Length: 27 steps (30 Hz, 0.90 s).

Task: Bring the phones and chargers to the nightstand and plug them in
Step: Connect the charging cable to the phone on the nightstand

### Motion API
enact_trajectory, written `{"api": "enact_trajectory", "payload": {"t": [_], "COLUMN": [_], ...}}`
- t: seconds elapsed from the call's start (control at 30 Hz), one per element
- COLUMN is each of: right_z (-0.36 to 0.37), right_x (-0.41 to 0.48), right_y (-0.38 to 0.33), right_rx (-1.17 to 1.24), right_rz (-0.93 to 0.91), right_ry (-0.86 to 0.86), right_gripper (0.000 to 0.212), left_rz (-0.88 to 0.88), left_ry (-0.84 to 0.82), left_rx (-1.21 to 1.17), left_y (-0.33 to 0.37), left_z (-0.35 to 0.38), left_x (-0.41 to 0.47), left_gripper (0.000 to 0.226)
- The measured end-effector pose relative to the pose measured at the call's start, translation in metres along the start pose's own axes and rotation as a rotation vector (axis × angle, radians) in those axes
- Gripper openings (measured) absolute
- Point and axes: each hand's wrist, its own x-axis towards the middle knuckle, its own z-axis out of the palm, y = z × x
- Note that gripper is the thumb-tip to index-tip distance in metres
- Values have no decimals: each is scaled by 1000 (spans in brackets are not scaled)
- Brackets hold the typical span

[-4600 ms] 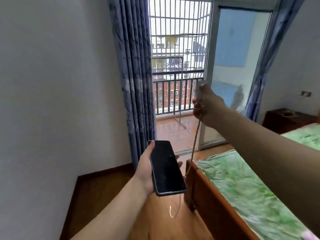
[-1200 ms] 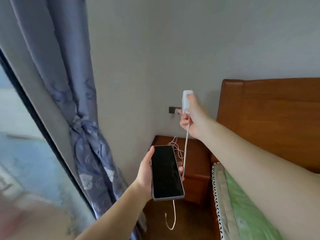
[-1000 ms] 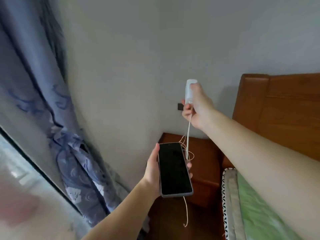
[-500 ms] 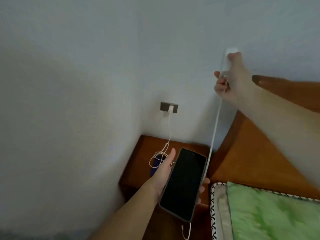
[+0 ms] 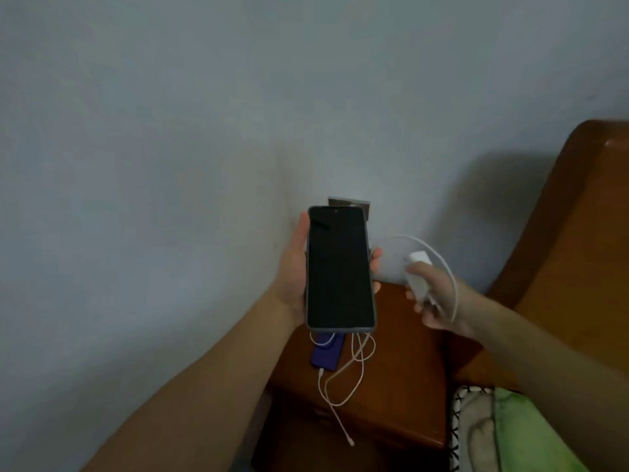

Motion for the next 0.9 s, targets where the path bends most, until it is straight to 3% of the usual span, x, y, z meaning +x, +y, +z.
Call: {"api": "enact_trajectory", "payload": {"t": [0.1,0.23,0.33,0.47,0.57,0.67,0.77,0.9], "right_z": [12,33,50,57,62,64,47,17], "right_x": [18,35,48,58,64,67,65,52], "right_y": [31,37,29,22,18,8,-5,-26], "right_rx": [226,712,859,1047,1035,855,789,568], "right_rz": [221,349,257,172,99,29,-48,-168], "right_ry": [-195,-443,-289,-236,-226,-200,-329,-589], "right_gripper": [69,58,52,55,41,15,33,38], "left_rz": [26,11,-36,-93,-139,-166,-152,-158], "left_ry": [11,1,-40,-90,-74,17,84,201], "left_rx": [-3,6,15,-1,6,50,62,90], "left_y": [11,17,22,28,30,28,27,24], "left_z": [5,4,-7,-29,-45,-64,-77,-95], "left_x": [17,29,25,11,0,-7,-6,3], "left_gripper": [96,95,96,98,102,102,94,96]}}
